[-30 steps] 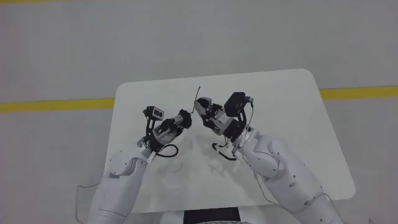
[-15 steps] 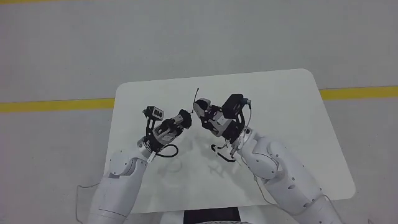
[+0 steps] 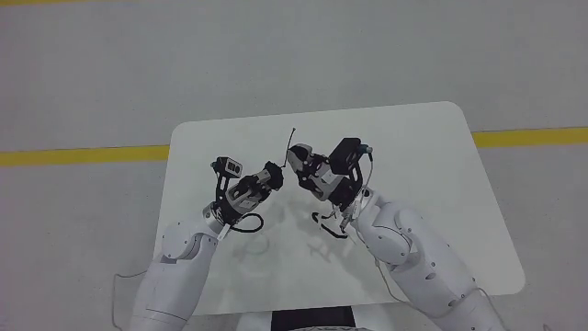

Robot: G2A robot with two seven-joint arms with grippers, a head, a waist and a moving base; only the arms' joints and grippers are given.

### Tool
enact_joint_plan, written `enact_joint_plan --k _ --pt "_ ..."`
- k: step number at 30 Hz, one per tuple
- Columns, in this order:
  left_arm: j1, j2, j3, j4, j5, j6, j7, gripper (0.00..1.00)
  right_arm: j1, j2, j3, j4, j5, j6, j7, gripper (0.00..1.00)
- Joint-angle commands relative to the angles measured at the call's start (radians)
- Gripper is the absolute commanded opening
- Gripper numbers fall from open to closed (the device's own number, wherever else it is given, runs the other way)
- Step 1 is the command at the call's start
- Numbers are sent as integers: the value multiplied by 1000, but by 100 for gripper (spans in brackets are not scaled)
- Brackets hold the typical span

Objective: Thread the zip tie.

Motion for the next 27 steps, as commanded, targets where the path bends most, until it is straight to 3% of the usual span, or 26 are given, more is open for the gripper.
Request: enact_joint_plan --k 1,27 --pt "0 0 0 0 0 0 0 0 0 0 0 1 -3 3 -3 0" --pt "0 0 0 0 0 0 0 0 -10 -1 4 -7 -10 -3 3 0"
